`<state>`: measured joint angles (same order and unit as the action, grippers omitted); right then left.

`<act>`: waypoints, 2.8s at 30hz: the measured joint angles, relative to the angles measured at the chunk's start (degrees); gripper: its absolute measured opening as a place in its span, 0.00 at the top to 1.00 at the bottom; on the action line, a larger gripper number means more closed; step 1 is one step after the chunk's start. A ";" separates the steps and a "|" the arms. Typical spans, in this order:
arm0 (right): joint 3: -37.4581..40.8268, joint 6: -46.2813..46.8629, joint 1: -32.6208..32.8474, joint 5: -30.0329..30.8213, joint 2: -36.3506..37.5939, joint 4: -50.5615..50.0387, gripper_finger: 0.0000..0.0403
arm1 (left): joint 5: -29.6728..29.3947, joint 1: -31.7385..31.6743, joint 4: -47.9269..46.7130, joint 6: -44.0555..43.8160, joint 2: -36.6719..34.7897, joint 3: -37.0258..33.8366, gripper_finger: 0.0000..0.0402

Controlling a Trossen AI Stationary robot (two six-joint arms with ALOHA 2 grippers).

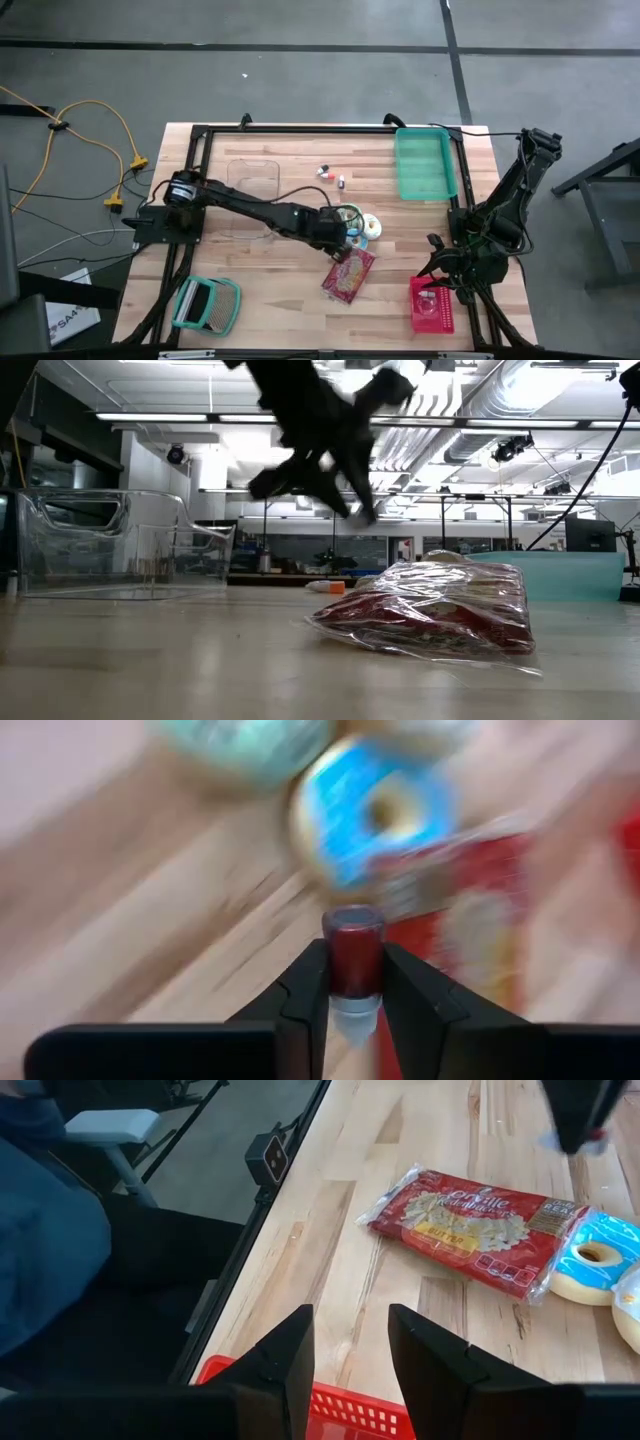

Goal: Pick & Place Food Item
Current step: Put the red food coloring bottle into the red bin

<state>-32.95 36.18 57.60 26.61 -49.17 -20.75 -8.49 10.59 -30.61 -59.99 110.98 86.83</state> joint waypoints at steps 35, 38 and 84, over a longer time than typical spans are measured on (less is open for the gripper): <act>0.00 0.00 -0.01 -0.02 -0.02 0.03 0.70 | -3.63 1.84 26.85 33.28 -3.16 0.07 0.82; 0.00 -0.01 0.01 -0.01 -0.02 0.30 0.70 | -2.80 2.62 34.08 36.62 -0.76 0.06 0.82; -0.01 -0.45 0.01 -0.72 -0.02 7.55 0.70 | 0.37 5.71 58.97 49.14 5.99 0.04 0.82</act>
<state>-32.96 35.73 57.60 25.88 -49.19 -13.20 -8.12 16.30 28.36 -10.85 116.97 86.87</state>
